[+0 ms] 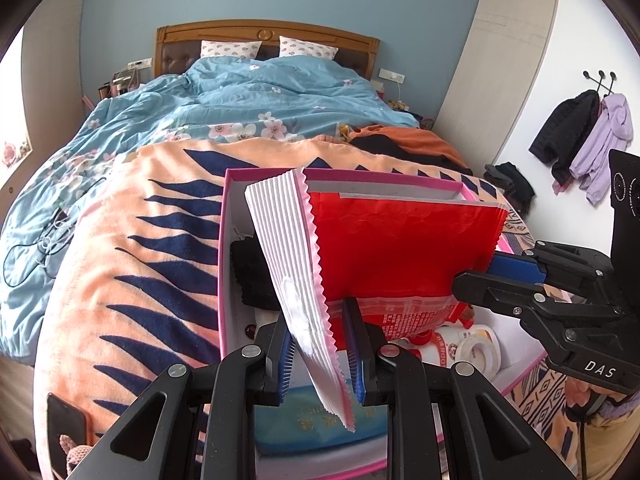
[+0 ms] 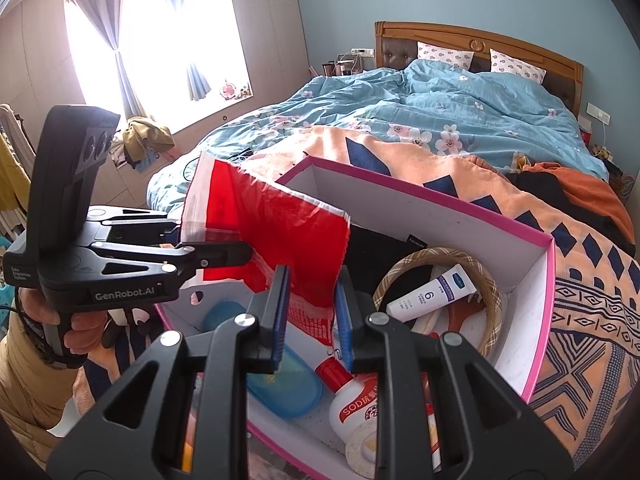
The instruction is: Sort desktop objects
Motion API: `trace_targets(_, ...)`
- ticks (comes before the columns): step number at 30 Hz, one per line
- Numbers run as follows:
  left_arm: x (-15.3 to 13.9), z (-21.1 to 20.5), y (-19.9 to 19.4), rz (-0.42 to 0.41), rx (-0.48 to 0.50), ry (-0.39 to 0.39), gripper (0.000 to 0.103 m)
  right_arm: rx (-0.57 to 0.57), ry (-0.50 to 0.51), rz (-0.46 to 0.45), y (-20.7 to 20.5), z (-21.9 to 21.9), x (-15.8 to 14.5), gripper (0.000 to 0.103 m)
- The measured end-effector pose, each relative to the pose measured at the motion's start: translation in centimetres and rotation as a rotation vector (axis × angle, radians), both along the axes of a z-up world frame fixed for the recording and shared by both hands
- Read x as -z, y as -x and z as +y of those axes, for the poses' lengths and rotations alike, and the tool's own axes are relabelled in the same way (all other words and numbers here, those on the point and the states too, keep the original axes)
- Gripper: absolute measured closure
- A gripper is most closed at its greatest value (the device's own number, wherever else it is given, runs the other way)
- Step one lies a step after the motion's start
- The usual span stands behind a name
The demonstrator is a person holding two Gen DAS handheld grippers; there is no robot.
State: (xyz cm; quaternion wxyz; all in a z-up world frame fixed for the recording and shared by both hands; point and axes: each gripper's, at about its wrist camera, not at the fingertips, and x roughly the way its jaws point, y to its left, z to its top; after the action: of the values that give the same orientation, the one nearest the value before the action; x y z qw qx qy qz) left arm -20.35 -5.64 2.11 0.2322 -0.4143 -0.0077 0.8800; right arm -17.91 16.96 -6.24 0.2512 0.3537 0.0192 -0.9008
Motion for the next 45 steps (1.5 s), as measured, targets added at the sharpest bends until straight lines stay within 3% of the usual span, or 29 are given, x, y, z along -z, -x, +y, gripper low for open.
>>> trace_targets(9,0.0,0.7,0.5,-0.008,0.014,0.012,0.081,-0.015,-0.001,-0.008,0.5,-0.5,0.1,0.079)
trace_targets(12,0.4,1.2,0.9,-0.017,0.019,0.023,0.081,-0.017,-0.014,-0.008,1.1,-0.9,0.3,0.085)
trace_targets(13,0.6,1.2,1.1,-0.024,0.017,0.026,0.081,-0.026,-0.020,-0.016,1.5,-1.1,0.6,0.093)
trace_targets(20,1.8,1.2,1.8,-0.059,0.006,0.047,0.081,-0.029,-0.084,-0.117,4.1,-1.7,3.0,0.093)
trace_targets(24,2.5,1.2,1.9,-0.072,0.011,0.063,0.081,0.005,-0.077,-0.149,3.9,-0.4,3.6,0.086)
trace_targets(26,2.5,1.2,1.9,-0.072,0.020,0.066,0.081,0.013,-0.084,-0.172,3.8,0.3,4.0,0.076)
trace_targets(28,2.4,1.5,1.9,-0.073,0.028,0.068,0.081,0.046,-0.099,-0.192,3.8,0.8,4.4,0.058)
trace_targets(30,2.4,1.7,1.8,-0.067,0.029,0.080,0.081,0.072,-0.111,-0.232,3.9,1.6,5.0,0.049)
trace_targets(33,2.5,1.9,1.7,-0.069,0.035,0.079,0.081,0.077,-0.107,-0.275,4.1,2.1,5.5,0.049)
trace_targets(35,2.5,2.0,1.7,-0.065,0.035,0.082,0.081,0.042,-0.106,-0.289,4.0,1.8,5.8,0.050)
trace_targets(36,2.5,2.0,1.6,-0.065,0.035,0.082,0.081,0.027,-0.127,-0.288,4.0,1.5,5.9,0.059)
trace_targets(37,2.5,2.0,1.7,-0.066,0.035,0.079,0.081,0.013,-0.144,-0.289,3.9,1.1,6.1,0.079)
trace_targets(39,2.5,2.0,1.6,-0.065,0.037,0.075,0.081,-0.022,-0.172,-0.288,3.8,0.2,6.4,0.093)
trace_targets(43,2.5,1.8,1.4,-0.060,0.043,0.072,0.079,-0.057,-0.204,-0.271,4.1,-1.0,6.6,0.095)
trace_targets(45,2.5,1.7,1.2,-0.057,0.051,0.070,0.079,-0.019,-0.199,-0.257,4.3,-0.9,6.2,0.093)
